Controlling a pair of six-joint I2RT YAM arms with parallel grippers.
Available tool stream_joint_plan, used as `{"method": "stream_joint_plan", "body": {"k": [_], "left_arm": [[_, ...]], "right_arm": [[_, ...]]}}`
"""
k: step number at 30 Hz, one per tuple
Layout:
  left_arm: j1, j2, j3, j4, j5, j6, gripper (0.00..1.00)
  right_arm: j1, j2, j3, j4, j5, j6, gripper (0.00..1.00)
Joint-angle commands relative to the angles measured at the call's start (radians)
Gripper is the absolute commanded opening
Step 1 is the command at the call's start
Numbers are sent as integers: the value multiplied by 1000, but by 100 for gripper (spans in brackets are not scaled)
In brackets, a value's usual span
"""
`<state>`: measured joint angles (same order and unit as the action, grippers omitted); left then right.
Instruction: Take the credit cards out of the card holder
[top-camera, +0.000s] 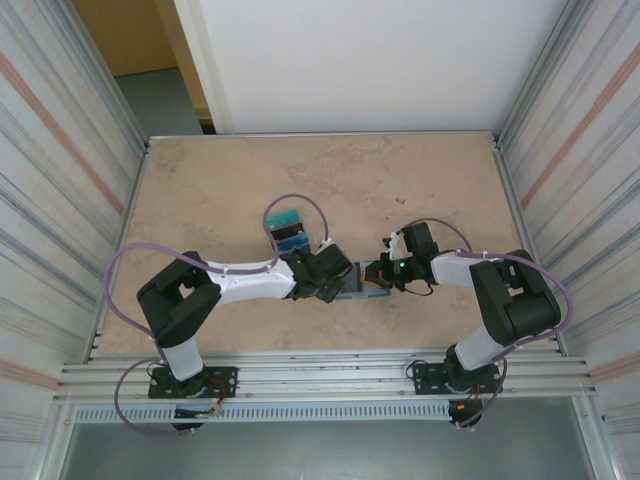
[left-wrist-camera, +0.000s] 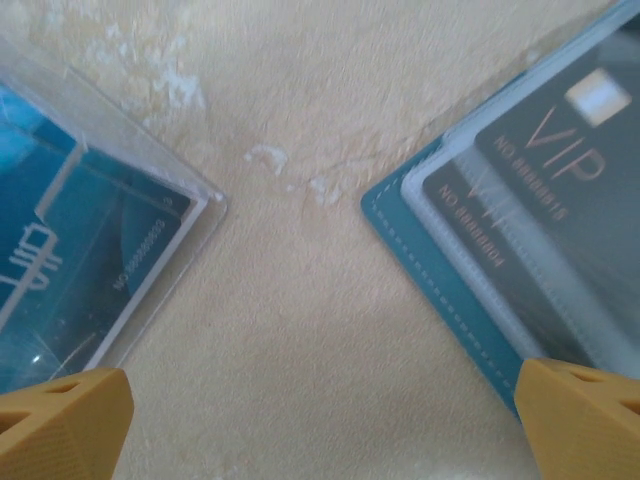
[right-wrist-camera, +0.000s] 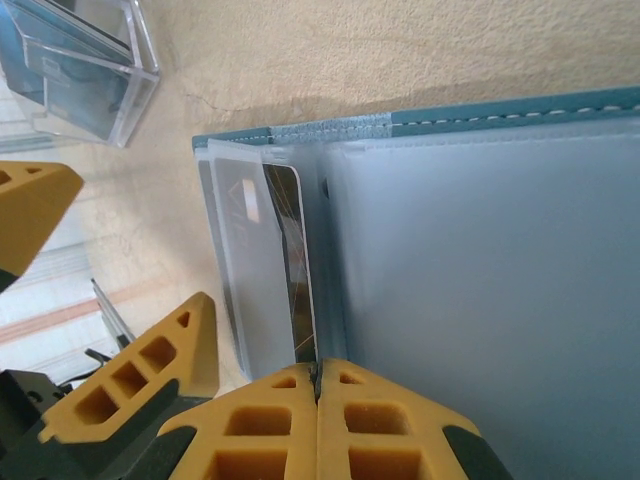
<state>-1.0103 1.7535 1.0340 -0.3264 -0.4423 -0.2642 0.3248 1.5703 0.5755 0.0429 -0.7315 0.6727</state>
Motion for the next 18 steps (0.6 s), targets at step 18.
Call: {"method": "stream_joint_plan", "body": {"k": [18], "left_arm": [[33, 70, 108, 31, 49, 83, 99]], "right_arm": [[-8, -59, 3, -67, -6, -28, 0]]}}
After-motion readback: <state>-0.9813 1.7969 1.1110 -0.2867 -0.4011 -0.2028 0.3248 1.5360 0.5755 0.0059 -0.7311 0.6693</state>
